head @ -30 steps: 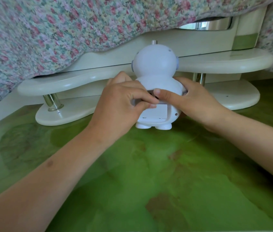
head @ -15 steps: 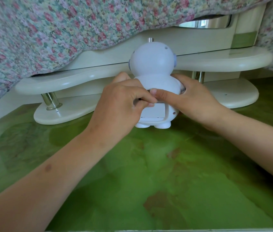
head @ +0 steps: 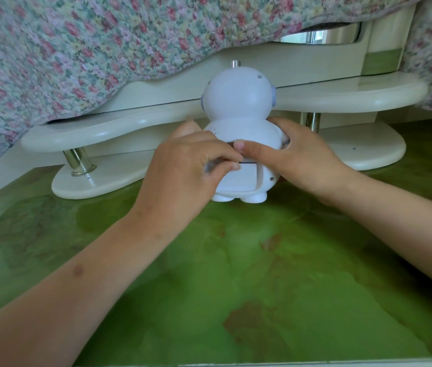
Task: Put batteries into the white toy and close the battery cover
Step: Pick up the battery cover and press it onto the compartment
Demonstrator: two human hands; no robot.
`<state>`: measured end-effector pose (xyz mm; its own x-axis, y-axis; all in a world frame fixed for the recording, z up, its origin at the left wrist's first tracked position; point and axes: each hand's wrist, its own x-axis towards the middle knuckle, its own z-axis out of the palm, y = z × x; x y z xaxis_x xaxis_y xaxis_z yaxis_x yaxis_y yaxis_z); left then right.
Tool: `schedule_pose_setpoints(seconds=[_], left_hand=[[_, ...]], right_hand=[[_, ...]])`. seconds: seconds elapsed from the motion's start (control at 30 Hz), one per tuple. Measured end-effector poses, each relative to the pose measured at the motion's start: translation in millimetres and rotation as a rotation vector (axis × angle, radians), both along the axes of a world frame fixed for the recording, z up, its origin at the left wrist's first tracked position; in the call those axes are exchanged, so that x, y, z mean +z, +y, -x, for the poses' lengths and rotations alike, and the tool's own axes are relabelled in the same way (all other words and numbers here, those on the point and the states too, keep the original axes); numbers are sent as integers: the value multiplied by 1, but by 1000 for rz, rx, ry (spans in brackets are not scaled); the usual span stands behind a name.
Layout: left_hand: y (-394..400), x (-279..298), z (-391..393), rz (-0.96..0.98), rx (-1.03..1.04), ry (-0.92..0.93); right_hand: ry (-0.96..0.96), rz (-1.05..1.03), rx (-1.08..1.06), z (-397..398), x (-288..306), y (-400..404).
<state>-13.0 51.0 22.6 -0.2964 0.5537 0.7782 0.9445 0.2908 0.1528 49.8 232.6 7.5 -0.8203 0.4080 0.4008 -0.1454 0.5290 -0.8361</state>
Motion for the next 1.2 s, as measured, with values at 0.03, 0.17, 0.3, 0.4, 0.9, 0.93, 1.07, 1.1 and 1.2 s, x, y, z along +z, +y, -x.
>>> schedule_pose_setpoints(seconds=[0.03,0.17,0.3,0.4,0.9,0.93,1.07,1.1,1.2], left_hand=[[-1,-3,-2,9,5,52],[-10,-24,-10,148,74,349],[-16,-37,-24,451,236,462],[-13,-33,-34,579,314,462],[-9,-45,-76,707,275,-301],[-8,-49,-78,683,279,-309],[-3,-53,-81,647,311,-342],[-3,-54,-81,636,314,-355],[-8,-53,-80,598,291,-361]], right_hand=[[-2,1,-2,-1,0,0],[-4,-3,-2,-2,0,-1],[4,-4,16,0,-1,-1],[8,-49,29,-1,-1,2],[33,-187,98,-2,-9,-11],[31,-192,103,-2,-8,-12],[19,-200,120,1,-9,-11],[20,-204,123,2,-9,-10],[-5,-231,128,1,-6,-7]])
